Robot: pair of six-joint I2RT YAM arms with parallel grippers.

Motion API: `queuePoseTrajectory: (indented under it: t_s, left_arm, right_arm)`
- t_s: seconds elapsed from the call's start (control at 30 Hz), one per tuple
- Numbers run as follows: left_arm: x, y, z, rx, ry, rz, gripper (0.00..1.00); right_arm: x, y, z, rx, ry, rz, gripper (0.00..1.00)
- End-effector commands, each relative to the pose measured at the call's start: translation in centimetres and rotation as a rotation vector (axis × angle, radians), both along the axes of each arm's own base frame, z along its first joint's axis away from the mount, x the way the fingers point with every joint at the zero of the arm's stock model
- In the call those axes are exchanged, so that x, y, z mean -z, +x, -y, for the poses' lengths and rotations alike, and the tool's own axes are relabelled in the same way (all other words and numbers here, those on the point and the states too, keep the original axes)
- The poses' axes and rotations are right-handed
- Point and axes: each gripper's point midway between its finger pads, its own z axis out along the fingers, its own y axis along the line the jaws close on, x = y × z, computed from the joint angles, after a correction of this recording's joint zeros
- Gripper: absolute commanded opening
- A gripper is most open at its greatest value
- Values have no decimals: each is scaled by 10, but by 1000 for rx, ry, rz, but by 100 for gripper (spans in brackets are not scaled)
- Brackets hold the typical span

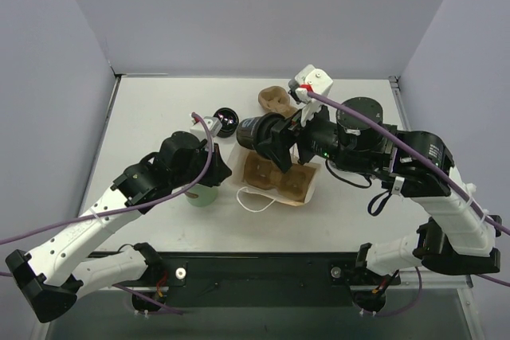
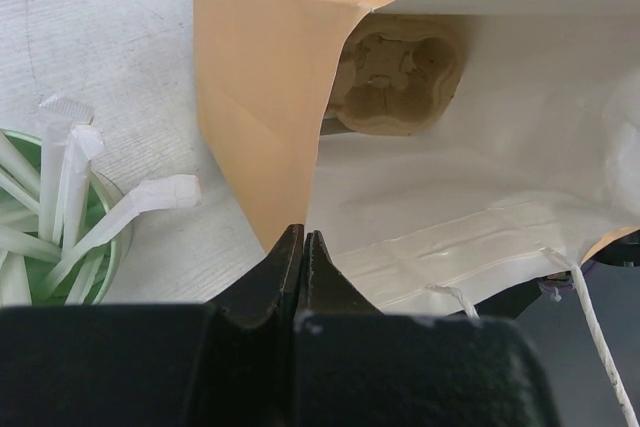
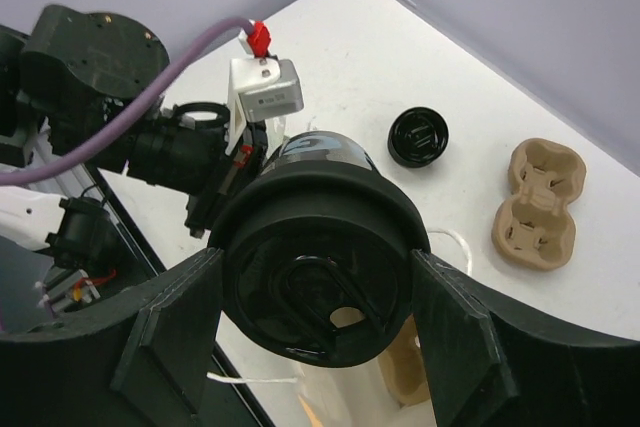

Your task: Pack the takeout coffee

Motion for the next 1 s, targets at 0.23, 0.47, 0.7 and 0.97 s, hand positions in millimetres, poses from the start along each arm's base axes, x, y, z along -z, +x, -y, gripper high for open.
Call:
queuePoseTrajectory:
  t_s: [0.23,0.47,0.7,0.97]
  left_arm:
    - [-44,11,11,28,-116,172,0]
    - [-44,17,17,30,-171,243,0]
    - [-37,-1,21,104,-224,222,0]
    - [-31,-5,21,121,-226,207,0]
  right_arm:
    - [103,-1,27,-58,-438,-4,48]
    - [167,10,23,-83,-700,-12,46]
    - [192,29,16,-59,-872,73,46]
    - [223,40,28,-42,-871,91,44]
